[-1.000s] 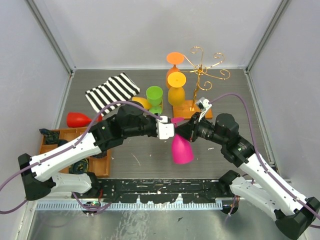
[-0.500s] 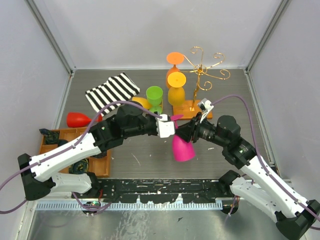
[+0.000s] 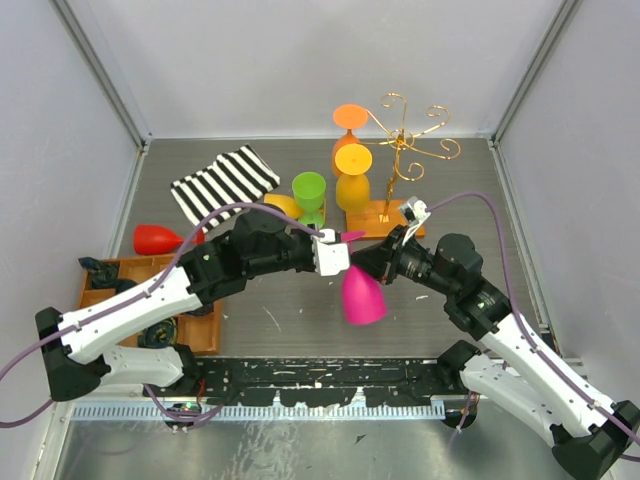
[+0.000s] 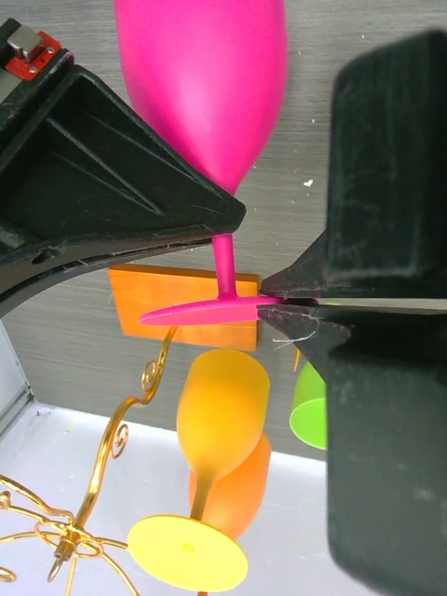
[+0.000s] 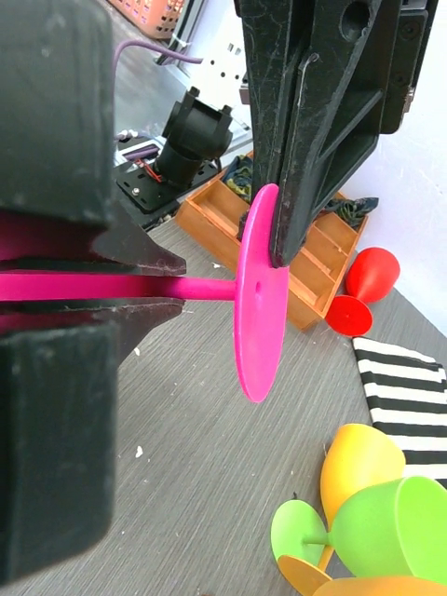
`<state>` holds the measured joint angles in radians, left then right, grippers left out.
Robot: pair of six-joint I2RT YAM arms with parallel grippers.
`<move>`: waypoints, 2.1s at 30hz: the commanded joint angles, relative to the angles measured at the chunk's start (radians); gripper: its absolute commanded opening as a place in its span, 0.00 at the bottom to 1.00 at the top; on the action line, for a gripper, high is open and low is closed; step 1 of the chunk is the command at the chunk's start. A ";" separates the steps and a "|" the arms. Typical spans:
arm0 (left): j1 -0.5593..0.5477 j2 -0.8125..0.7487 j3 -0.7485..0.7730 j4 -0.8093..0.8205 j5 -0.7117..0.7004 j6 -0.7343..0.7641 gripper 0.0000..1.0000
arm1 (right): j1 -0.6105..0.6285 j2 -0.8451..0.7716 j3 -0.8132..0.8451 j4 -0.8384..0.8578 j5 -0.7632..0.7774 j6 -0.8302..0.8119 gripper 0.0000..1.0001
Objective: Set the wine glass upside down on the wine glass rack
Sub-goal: Turn the wine glass upside down at the wine rack.
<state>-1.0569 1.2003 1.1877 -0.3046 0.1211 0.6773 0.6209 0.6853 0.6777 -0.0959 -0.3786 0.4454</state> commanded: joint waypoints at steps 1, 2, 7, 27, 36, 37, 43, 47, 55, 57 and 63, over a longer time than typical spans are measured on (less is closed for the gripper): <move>0.003 -0.046 -0.020 0.076 -0.049 -0.018 0.16 | 0.007 -0.009 -0.012 0.066 -0.010 0.028 0.01; 0.003 -0.049 -0.023 0.081 -0.051 -0.020 0.20 | 0.007 -0.010 -0.011 0.070 -0.007 0.031 0.01; 0.003 -0.066 -0.033 0.082 -0.053 -0.028 0.40 | 0.006 -0.023 -0.007 0.062 0.031 0.038 0.01; 0.004 -0.017 0.003 -0.454 -0.223 -0.492 0.72 | 0.007 -0.119 0.040 -0.200 0.345 -0.026 0.01; 0.004 0.086 0.018 -0.561 -0.175 -0.806 0.98 | 0.006 -0.122 0.049 -0.237 0.351 -0.032 0.01; 0.004 0.092 0.023 -0.553 -0.169 -0.827 0.98 | 0.006 -0.123 0.050 -0.242 0.352 -0.033 0.01; 0.007 -0.002 -0.001 -0.379 -0.440 -0.866 0.98 | 0.007 -0.134 0.059 -0.275 0.383 -0.039 0.01; 0.008 -0.037 0.046 -0.269 -0.482 -0.784 0.98 | 0.007 -0.149 0.054 -0.304 0.439 -0.036 0.01; 0.007 0.197 0.423 -0.261 -0.655 -0.644 0.98 | 0.006 -0.185 0.049 -0.341 0.497 -0.008 0.01; 0.008 0.242 0.490 -0.219 -0.634 -0.606 0.98 | 0.006 -0.193 0.046 -0.352 0.499 -0.005 0.01; 0.011 0.416 0.689 -0.102 -0.630 -0.505 0.98 | 0.006 -0.234 0.035 -0.391 0.523 0.017 0.01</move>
<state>-1.0496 1.5211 1.7622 -0.5091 -0.4908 0.0799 0.6209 0.4824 0.6865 -0.4931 0.1081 0.4316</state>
